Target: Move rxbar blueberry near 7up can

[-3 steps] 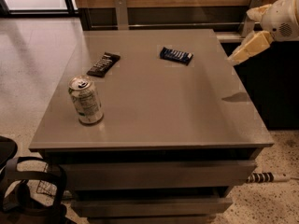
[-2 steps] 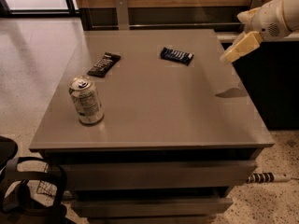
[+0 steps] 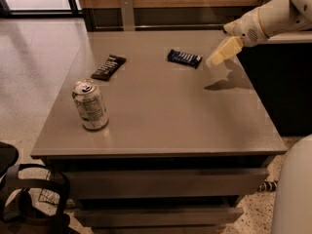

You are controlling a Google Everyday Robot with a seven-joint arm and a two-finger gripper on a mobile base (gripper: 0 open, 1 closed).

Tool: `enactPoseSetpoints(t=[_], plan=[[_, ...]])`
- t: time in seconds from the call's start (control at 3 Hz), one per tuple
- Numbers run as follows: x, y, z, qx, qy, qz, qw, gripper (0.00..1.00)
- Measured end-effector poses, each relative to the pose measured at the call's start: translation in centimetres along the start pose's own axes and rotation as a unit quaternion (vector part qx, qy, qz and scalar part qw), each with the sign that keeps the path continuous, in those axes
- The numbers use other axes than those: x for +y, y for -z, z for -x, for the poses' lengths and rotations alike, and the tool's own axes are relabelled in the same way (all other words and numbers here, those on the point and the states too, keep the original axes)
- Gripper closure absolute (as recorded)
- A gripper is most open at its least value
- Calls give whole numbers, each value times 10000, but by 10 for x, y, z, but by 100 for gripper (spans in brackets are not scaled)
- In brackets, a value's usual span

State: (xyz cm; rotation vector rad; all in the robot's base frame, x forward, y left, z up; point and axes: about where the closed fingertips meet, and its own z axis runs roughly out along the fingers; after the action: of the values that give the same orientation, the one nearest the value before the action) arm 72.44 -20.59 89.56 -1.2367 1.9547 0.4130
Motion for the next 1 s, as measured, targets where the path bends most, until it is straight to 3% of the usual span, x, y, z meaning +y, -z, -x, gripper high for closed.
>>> enactPoseSetpoints(t=[1.0], plan=[[-4,-88,-5,-512,-441,563,9961,0]])
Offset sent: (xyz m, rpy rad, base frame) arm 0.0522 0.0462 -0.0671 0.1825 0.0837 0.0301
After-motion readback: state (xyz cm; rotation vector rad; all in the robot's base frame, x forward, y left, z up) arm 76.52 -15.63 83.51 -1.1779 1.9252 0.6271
